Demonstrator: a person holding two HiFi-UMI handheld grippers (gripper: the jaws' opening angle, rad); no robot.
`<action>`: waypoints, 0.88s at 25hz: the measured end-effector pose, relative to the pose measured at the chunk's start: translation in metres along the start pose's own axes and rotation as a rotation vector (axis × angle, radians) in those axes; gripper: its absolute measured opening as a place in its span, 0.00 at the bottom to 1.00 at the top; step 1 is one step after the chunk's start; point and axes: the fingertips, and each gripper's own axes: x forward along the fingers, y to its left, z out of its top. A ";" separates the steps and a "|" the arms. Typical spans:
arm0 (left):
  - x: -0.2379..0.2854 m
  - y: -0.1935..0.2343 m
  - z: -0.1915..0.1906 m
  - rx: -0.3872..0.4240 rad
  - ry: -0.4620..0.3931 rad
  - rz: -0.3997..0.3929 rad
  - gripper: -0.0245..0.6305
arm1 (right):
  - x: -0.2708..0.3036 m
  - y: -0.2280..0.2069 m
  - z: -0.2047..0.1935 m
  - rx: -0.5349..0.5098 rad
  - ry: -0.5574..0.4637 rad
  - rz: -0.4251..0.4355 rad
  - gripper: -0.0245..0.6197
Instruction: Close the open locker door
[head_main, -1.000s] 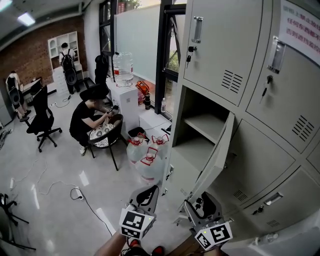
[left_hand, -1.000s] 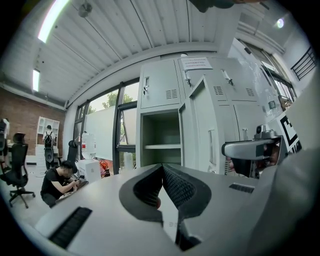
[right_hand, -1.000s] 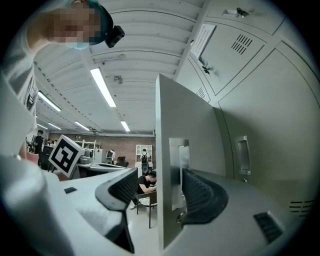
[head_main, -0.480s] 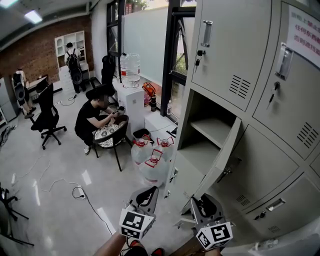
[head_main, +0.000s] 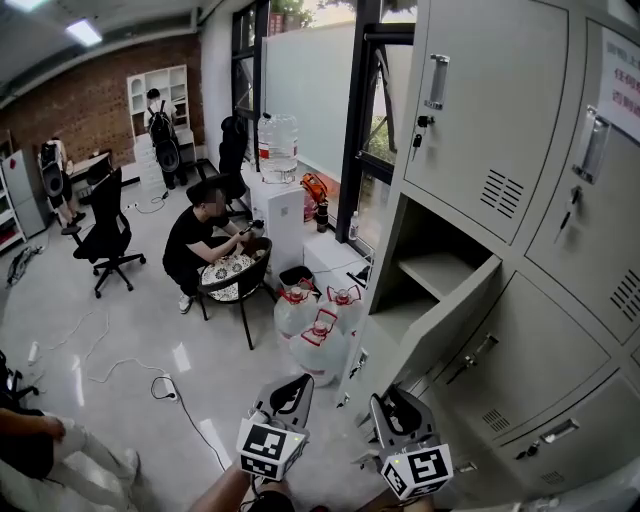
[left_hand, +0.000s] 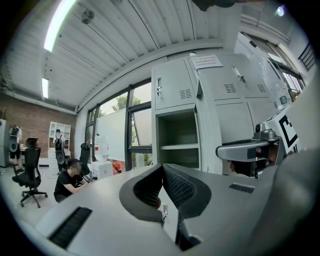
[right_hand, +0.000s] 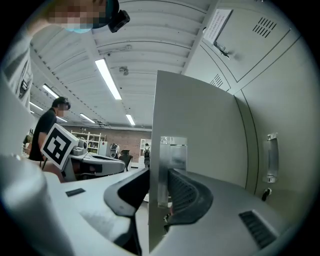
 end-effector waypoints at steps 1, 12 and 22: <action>0.002 0.004 0.000 -0.002 0.000 0.002 0.07 | 0.005 0.001 0.000 0.001 0.003 0.000 0.23; 0.053 0.067 0.004 -0.007 -0.009 -0.019 0.07 | 0.084 -0.002 0.001 -0.017 0.027 -0.045 0.21; 0.120 0.127 0.008 -0.006 -0.007 -0.105 0.07 | 0.159 -0.033 -0.005 -0.016 0.051 -0.175 0.19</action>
